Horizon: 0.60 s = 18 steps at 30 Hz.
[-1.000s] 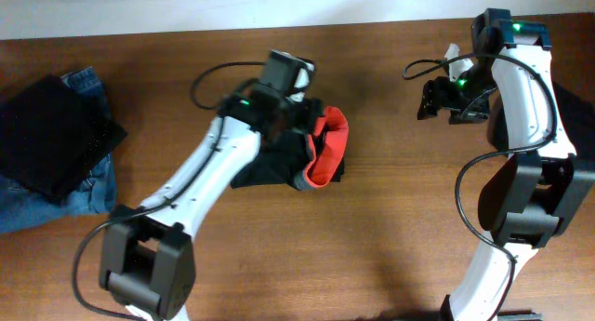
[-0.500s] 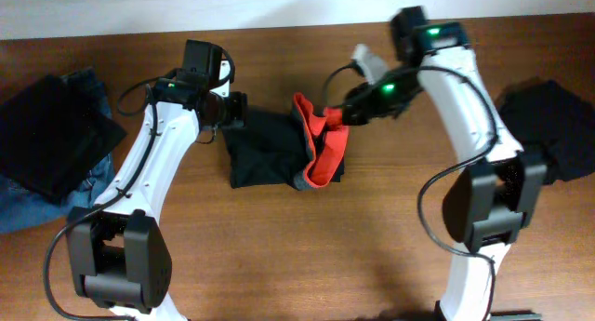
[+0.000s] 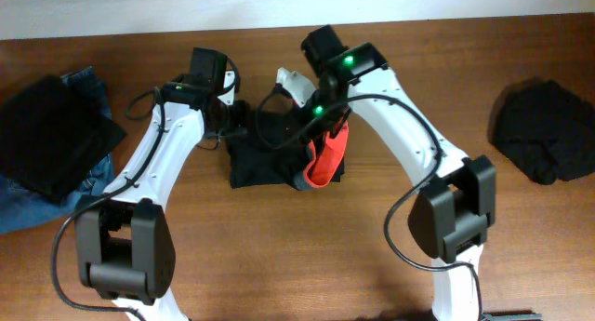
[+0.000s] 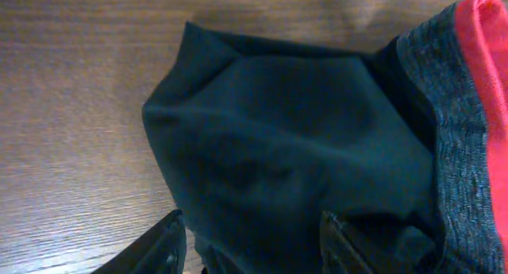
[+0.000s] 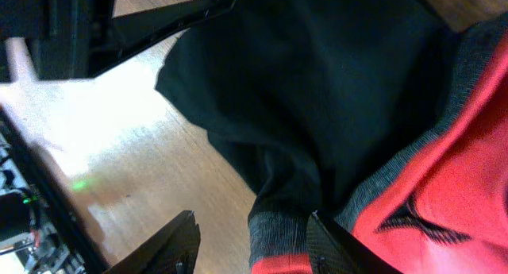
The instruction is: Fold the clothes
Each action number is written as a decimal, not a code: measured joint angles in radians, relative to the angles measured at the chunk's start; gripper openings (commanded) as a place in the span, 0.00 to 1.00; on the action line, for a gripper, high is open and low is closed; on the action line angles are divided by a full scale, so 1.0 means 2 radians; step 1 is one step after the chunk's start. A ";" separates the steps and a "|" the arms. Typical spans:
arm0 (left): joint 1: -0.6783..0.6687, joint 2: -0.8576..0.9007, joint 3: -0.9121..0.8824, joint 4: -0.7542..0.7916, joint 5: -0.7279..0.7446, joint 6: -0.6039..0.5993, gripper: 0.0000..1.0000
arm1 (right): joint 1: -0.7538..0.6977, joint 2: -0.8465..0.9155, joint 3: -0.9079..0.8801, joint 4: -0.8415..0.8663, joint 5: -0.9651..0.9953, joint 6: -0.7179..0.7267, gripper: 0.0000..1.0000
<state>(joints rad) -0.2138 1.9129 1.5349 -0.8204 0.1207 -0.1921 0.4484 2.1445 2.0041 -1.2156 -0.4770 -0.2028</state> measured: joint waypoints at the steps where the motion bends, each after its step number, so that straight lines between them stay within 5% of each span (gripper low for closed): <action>1: 0.000 0.002 0.000 -0.001 0.001 0.000 0.54 | 0.002 0.005 0.000 0.002 0.002 0.004 0.48; 18: -0.001 0.050 -0.001 -0.035 0.022 0.000 0.54 | -0.001 0.075 0.000 0.030 0.099 0.053 0.45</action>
<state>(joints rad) -0.2153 2.0121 1.5330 -0.8894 0.1646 -0.1921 0.4469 2.2936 2.0041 -1.1549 -0.2787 -0.0963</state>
